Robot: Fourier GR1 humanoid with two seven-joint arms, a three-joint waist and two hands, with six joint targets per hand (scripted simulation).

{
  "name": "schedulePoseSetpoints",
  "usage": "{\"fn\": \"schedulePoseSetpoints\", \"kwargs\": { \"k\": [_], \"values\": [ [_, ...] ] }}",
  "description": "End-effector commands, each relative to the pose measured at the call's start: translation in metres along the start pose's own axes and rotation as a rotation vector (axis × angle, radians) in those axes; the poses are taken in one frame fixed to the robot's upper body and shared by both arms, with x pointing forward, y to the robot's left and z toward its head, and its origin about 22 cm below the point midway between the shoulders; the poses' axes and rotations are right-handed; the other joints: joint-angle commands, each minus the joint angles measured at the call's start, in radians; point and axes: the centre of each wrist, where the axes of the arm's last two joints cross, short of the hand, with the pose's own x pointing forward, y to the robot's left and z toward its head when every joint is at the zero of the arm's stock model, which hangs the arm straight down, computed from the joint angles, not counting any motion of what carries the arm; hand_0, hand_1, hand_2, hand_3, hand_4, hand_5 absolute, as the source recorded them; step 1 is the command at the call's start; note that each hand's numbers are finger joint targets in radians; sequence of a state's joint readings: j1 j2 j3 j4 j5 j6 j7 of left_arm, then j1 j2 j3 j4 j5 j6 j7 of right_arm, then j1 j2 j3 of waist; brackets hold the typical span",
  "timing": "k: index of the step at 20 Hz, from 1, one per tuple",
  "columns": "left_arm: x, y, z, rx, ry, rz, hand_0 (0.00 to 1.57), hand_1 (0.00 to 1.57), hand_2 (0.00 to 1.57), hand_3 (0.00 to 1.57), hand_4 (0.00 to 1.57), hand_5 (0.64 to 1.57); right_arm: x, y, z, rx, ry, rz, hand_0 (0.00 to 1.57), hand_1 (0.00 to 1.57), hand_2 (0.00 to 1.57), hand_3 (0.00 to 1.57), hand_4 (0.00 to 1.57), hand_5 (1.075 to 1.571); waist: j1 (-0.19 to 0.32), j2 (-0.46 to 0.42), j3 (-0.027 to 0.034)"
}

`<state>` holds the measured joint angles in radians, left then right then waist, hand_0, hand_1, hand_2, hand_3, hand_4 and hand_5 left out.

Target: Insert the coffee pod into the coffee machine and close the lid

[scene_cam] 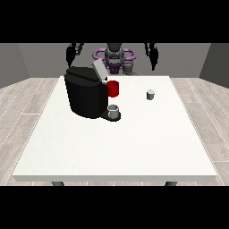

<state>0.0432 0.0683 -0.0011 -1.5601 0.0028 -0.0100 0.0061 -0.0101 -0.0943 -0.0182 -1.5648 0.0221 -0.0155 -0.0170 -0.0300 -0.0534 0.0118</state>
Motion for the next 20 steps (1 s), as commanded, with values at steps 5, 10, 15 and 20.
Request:
{"fn": "schedulePoseSetpoints", "kwargs": {
  "k": [5, 10, 15, 20],
  "values": [
    [0.021, 0.038, -0.003, -0.213, -0.146, -0.305, 0.00, 0.00, 0.00, 0.00, 0.00, 1.571, -0.022, -0.007, 0.003, -0.001, 0.027, -0.027, 0.00, 0.00, 0.00, 0.00, 0.00, 1.571, 0.042, 0.060, -0.0111],
    [0.045, 0.089, -0.028, -0.201, -0.095, -0.545, 0.00, 0.00, 0.00, 0.00, 0.00, 1.571, 0.017, -0.005, -0.020, -0.092, -0.083, 0.120, 0.00, 0.00, 0.00, 0.00, 0.00, 1.571, -0.051, 0.125, -0.0124],
    [0.066, 0.113, -0.056, -0.167, -0.045, -0.646, 0.00, 0.00, 0.00, 0.00, 0.00, 1.571, 0.006, 0.040, -0.008, -0.041, -0.117, 0.120, 0.00, 0.00, 0.00, 0.00, 0.00, 1.571, -0.115, 0.179, -0.0119],
    [0.060, 0.119, -0.078, -0.177, -0.003, -0.717, 0.00, 0.00, 0.00, 0.00, 0.00, 1.571, 0.036, 0.052, -0.026, -0.004, -0.143, 0.107, 0.00, 0.00, 0.00, 0.00, 0.00, 1.571, -0.136, 0.228, -0.0124]
  ]
}}
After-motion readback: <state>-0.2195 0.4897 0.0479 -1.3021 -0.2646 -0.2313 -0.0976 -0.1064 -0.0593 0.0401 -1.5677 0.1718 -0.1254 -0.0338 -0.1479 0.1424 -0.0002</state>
